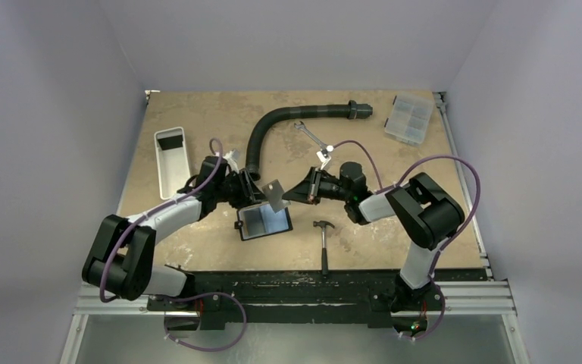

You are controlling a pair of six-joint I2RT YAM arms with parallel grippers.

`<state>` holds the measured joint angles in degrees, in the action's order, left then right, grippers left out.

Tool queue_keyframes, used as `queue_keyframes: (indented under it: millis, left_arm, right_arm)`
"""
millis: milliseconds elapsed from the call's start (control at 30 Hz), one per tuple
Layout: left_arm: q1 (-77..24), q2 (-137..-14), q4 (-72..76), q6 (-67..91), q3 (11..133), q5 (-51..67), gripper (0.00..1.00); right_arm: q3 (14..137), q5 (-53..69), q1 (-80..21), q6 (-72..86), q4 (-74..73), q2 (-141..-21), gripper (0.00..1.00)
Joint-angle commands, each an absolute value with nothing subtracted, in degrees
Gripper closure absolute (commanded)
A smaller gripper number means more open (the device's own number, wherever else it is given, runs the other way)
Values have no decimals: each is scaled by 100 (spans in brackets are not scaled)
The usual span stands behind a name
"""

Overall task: Put the credit cards into the card holder
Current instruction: Insert the credit card into the card holder.

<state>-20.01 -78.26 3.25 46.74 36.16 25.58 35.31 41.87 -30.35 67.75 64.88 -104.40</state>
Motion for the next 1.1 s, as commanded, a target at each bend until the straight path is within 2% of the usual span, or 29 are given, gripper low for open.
queue_keyframes:
  millis: [0, 67, 333, 733, 1067]
  left_arm:
    - [-1872, -8031, -984, 4003, 3540, 1422, 73]
    - [-1872, -8033, -1047, 3969, 3494, 1146, 85]
    - [-1872, -8288, -1075, 3823, 3309, 941, 95]
    - [-1872, -8293, -1114, 3686, 3300, 924, 100]
    - [-1872, -8041, -1141, 3666, 3242, 854, 100]
  right_arm:
    - [4021, 4077, -3398, 5217, 4420, -10040, 100]
    - [4283, 4075, -3530, 4923, 3781, -10151, 100]
    - [4470, 3940, -3700, 4688, 3375, -10396, 100]
    - [4859, 3834, -3735, 4431, 2561, -10781, 100]
    - [4946, 3319, -3735, 4245, 1751, -10504, 100]
